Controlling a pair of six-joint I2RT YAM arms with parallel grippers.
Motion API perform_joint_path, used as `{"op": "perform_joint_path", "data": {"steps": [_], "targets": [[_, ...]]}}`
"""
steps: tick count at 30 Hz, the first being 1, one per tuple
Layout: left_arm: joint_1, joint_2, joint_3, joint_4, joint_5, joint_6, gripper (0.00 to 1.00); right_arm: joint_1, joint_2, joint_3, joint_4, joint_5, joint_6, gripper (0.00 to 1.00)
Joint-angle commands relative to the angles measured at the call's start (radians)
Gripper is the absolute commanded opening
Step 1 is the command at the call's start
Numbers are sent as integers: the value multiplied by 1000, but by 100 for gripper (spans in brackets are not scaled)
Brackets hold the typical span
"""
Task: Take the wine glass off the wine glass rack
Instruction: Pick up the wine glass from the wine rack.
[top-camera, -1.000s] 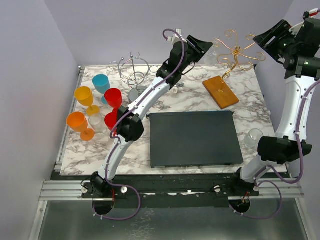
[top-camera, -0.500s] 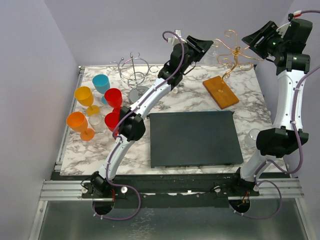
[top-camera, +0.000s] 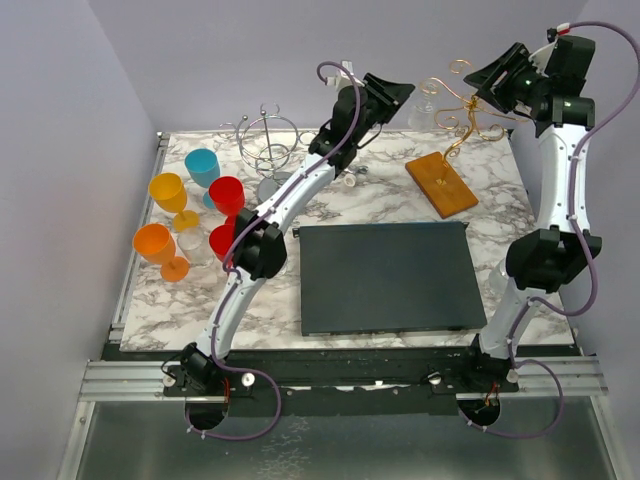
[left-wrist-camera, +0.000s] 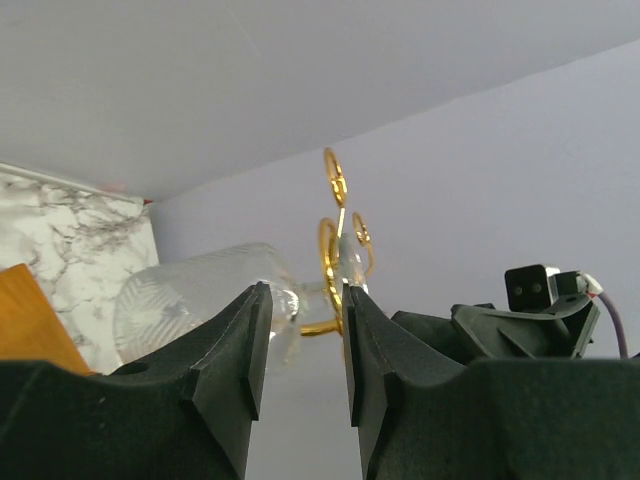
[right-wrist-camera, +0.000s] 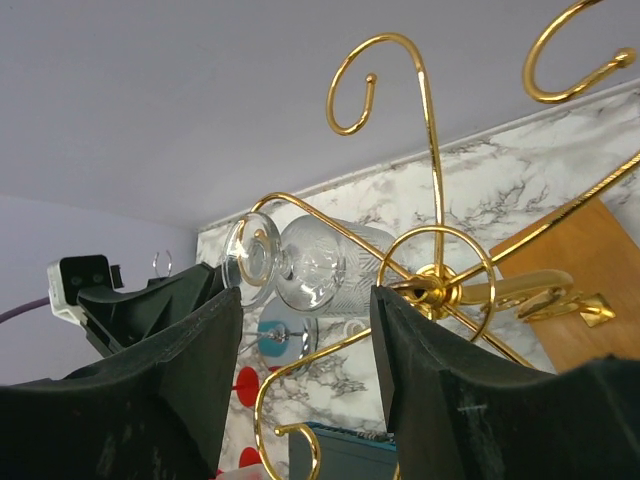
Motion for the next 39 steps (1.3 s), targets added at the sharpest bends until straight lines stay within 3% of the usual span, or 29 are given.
{"op": "perform_joint_path", "data": {"steps": [1,21,36,39], "targets": [[29,-66,-31,5,83,24,40,39,41,56,38,-45,16,59],[82,-185,-167,0,194,46,40,125,126,74,53,78,90,50],[102,-251,-239,19,210,49,40,137,126,28,105,76,149,40],[105,-255,-244,20,211,50,40,139,118,14,119,70,158,33]]}}
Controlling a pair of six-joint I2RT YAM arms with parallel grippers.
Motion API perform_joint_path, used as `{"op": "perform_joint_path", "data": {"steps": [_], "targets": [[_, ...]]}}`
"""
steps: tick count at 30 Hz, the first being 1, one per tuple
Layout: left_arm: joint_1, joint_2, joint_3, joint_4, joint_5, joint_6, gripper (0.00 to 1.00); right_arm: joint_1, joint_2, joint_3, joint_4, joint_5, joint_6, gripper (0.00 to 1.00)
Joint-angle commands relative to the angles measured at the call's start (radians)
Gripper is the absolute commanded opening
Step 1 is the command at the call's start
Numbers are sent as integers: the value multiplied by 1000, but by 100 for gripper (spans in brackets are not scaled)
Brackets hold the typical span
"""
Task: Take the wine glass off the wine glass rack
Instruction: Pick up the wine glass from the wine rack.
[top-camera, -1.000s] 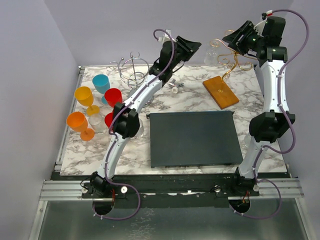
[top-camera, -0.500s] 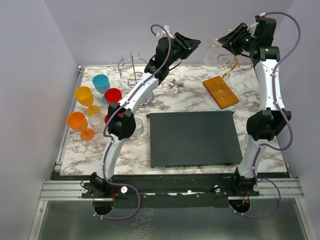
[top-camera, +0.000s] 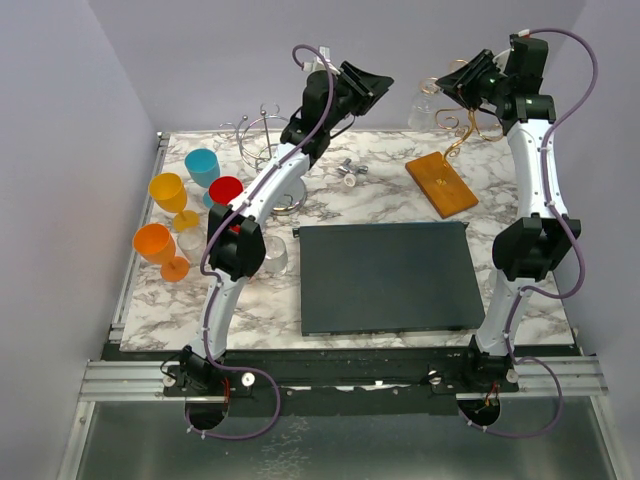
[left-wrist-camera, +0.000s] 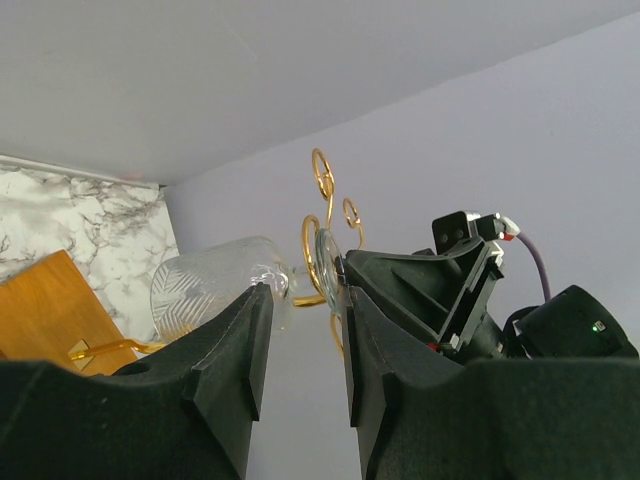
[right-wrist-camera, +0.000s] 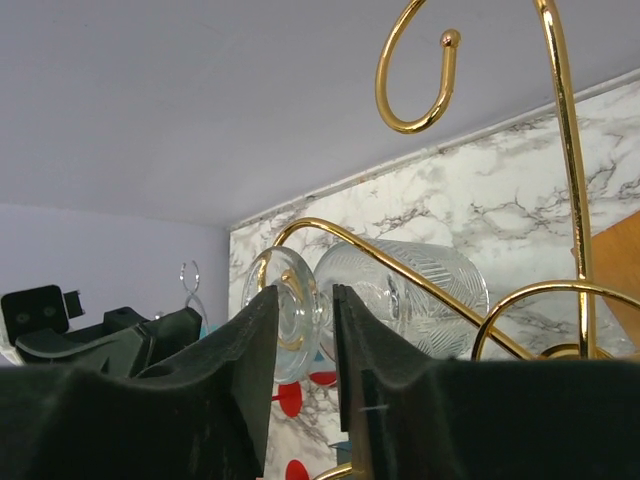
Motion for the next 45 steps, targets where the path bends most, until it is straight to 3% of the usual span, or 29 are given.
{"op": "perform_joint_path", "data": {"steps": [1,6,22,45], "targets": [[8,-65,-15,21,26,15,40,8,1,-17,41,-1,18,30],[9,-66,-19,20,28,11,39,8,2,-12,37,-13,13,26],[18,-72,-30,18,28,5,39,6,-27,-3,47,-12,68,1],[51,-139,-64,22,72,7,40,-3,-11,-87,266,-160,204,1]]}}
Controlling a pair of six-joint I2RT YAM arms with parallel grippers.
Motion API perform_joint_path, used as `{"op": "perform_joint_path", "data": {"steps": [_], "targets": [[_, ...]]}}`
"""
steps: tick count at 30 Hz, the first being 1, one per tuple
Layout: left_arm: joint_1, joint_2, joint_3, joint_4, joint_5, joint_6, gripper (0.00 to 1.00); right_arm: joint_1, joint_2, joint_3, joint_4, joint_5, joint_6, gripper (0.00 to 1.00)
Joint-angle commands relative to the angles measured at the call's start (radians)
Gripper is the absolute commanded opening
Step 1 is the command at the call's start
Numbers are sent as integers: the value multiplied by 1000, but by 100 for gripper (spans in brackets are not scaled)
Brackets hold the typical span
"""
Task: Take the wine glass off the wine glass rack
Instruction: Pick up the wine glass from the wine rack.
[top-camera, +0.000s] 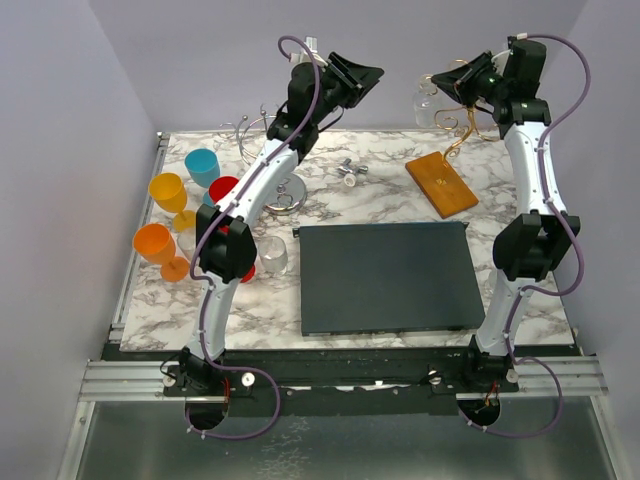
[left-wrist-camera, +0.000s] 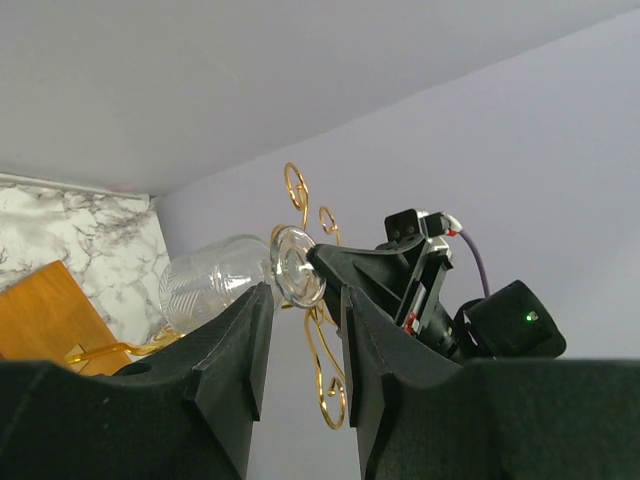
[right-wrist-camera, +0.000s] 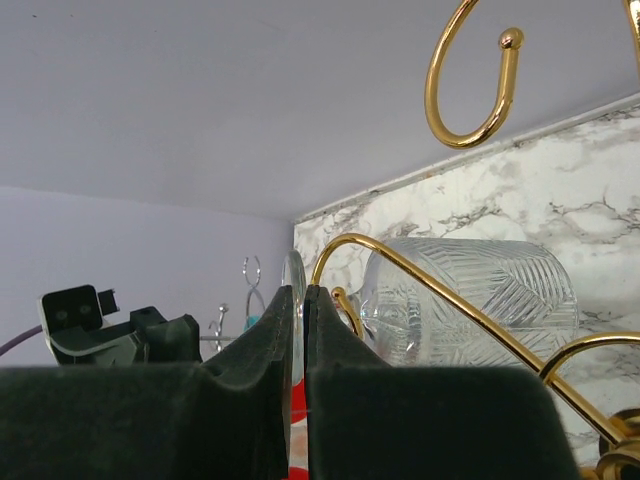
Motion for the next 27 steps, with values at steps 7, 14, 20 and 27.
{"op": "perform_joint_path", "data": {"steps": [7,14,20,27], "targets": [[11,-91,-39,21,41,9,40,-1,-35,-91,202,-13,97,1],[11,-110,-50,21,44,15,40,-1,-75,-177,306,45,157,1],[11,-117,-50,21,44,18,40,-2,-129,-251,363,105,179,1],[11,-128,-56,21,45,23,40,-2,-138,-271,409,115,208,1]]}}
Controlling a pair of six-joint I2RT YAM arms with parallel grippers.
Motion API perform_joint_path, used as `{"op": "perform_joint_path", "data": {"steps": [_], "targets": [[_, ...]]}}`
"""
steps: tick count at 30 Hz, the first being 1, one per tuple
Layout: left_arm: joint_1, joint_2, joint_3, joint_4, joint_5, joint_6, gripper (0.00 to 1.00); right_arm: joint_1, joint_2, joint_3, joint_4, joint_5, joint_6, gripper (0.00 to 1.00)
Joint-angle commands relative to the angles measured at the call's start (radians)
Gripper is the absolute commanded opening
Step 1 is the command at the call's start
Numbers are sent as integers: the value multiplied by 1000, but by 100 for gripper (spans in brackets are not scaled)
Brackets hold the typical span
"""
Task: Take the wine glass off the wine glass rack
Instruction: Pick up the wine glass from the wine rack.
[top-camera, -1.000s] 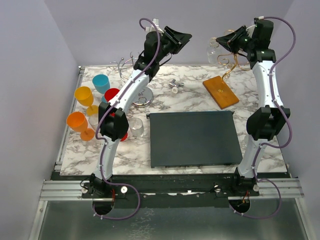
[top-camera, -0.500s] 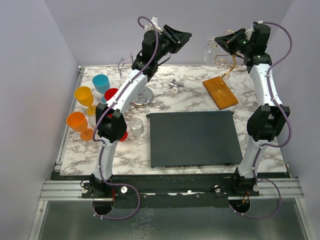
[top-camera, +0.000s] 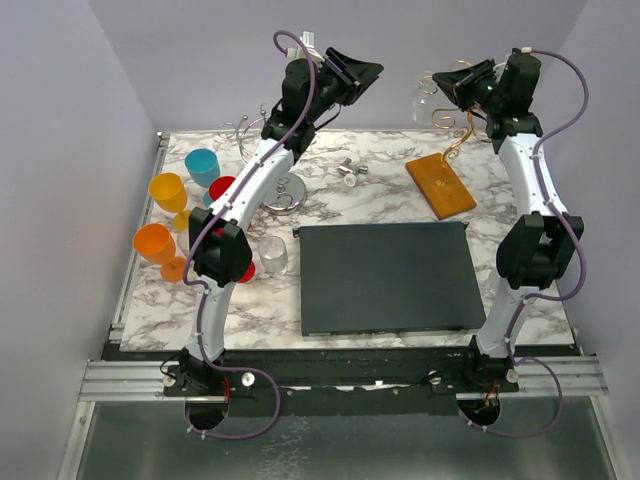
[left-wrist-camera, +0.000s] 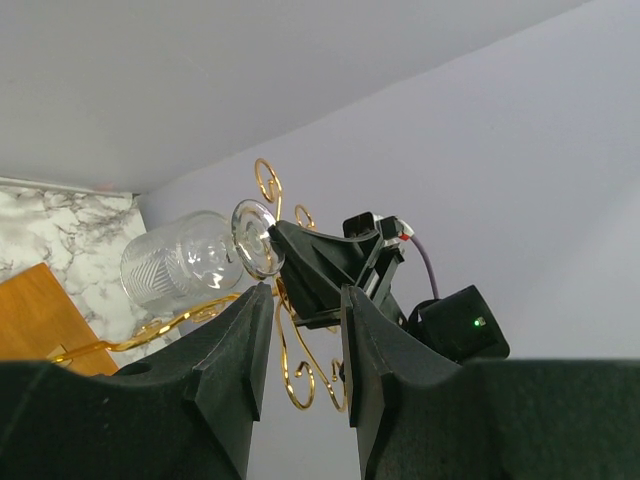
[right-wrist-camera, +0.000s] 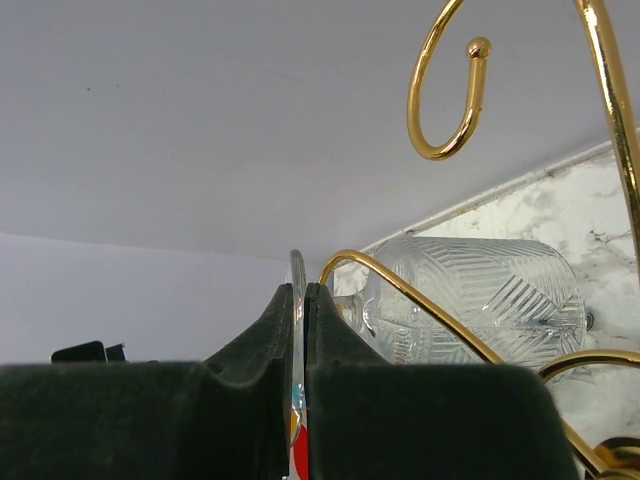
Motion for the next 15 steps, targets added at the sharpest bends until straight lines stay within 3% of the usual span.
{"op": "perform_joint_path", "data": {"steps": [1,15], "targets": [[8,-62,-12,19,26,19,40,-1,-54,-14,110,31,37,1],[8,-75,-17,18,29,18,40,-8,-86,-57,171,97,91,1]]}}
